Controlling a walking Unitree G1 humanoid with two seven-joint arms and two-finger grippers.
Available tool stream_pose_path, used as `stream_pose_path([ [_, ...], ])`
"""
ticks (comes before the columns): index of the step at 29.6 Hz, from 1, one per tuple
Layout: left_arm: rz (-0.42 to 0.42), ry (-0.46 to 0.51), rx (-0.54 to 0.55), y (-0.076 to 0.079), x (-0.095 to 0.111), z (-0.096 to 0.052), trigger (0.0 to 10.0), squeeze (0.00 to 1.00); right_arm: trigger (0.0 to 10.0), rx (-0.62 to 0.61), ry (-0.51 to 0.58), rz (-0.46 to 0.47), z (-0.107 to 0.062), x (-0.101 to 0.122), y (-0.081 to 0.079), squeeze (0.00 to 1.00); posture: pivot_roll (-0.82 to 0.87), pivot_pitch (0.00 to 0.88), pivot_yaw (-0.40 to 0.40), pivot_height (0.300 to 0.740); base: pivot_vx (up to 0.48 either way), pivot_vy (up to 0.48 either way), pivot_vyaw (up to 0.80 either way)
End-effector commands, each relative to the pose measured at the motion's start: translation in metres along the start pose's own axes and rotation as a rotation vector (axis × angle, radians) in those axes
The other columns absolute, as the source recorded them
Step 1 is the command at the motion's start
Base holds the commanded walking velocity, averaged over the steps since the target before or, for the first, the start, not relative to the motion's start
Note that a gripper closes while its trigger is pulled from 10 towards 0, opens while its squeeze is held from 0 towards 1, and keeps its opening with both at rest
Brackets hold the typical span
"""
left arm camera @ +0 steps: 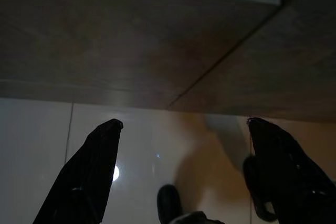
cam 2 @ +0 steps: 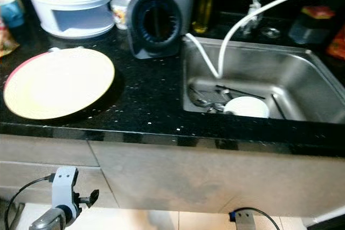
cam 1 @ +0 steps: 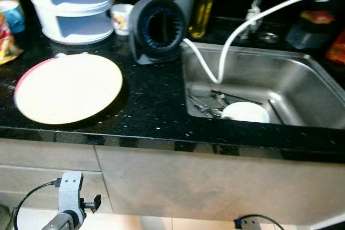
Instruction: Kitchen organization
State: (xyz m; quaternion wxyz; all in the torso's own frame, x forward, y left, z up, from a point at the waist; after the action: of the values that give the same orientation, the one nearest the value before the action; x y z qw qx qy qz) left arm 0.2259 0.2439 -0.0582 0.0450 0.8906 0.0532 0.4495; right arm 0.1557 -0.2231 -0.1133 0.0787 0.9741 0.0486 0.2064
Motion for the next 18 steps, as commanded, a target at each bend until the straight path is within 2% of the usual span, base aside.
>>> stream_pose_path([
  [1,0.023,0.007,-0.036,0.005,-0.004,-0.002,10.0,0.0,10.0,-0.006,-0.019,-0.019,-0.001,-0.004,0.005,0.0,0.19,0.064,-0.088,0.74,0.0,0.0,0.0],
  [3,0.021,0.004,-0.047,0.006,-0.006,-0.003,10.0,0.0,10.0,-0.005,-0.016,-0.02,0.0,-0.003,0.005,0.0,0.19,0.064,-0.088,0.74,0.0,0.0,0.0],
  [6,0.027,-0.08,-0.183,0.015,-0.031,-0.014,10.0,0.0,10.0,-0.002,0.003,-0.043,0.0,0.005,0.009,0.0,0.21,0.071,-0.104,0.74,0.0,0.0,0.0],
  [7,0.069,-0.095,-0.234,0.019,-0.035,-0.016,10.0,0.0,10.0,0.0,0.009,-0.046,0.0,0.007,0.01,0.0,0.21,0.071,-0.104,0.74,0.0,0.0,0.0],
  [8,0.076,-0.104,-0.278,0.024,-0.037,-0.017,10.0,0.0,10.0,0.002,0.016,-0.046,0.0,0.009,0.011,0.0,0.21,0.073,-0.11,0.74,0.0,0.0,0.0],
  [12,0.111,-0.075,-0.42,0.034,-0.026,-0.017,10.0,0.0,10.0,0.012,0.029,-0.066,0.0,0.014,0.013,0.0,0.22,0.076,-0.11,0.74,0.0,0.0,0.0],
  [13,0.142,-0.065,-0.51,0.041,-0.022,-0.018,10.0,0.0,10.0,0.016,0.034,-0.062,0.0,0.016,0.013,0.0,0.21,0.076,-0.102,0.74,0.0,0.0,0.0],
  [14,0.15,-0.062,-0.533,0.043,-0.021,-0.019,10.0,0.0,10.0,0.017,0.036,-0.061,0.0,0.016,0.013,0.0,0.21,0.076,-0.102,0.74,0.0,0.0,0.0],
  [15,0.209,-0.037,-0.691,0.055,-0.01,-0.024,10.0,0.0,10.0,0.021,0.037,-0.059,0.0,0.016,0.013,0.0,0.21,0.079,-0.099,0.74,0.0,0.0,0.0],
  [17,0.225,-0.031,-0.734,0.059,-0.007,-0.025,10.0,0.0,10.0,0.022,0.037,-0.059,0.0,0.016,0.013,0.0,0.21,0.079,-0.099,0.74,0.0,0.0,0.0],
  [18,0.249,-0.006,-0.823,0.066,0.002,-0.031,10.0,0.0,10.0,0.026,0.032,-0.067,0.0,0.014,0.013,0.0,0.21,0.079,-0.094,0.74,0.0,0.0,0.0],
])
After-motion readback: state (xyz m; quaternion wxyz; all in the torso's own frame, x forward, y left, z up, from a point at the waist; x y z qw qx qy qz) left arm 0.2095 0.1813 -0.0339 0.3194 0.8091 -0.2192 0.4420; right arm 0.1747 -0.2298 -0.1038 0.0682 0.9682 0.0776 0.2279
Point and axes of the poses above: a point about 5 cm out from each wrist's last joint towards the gripper, its own z axis pointing out of the wrist towards the gripper, its own x axis along the axis of the wrist's last joint, y = z × x, the point moved 2 cm from there along z, pointing out of the wrist towards the gripper, and after that the axes turned 6 degrees about -z, right-handed, at the moved point
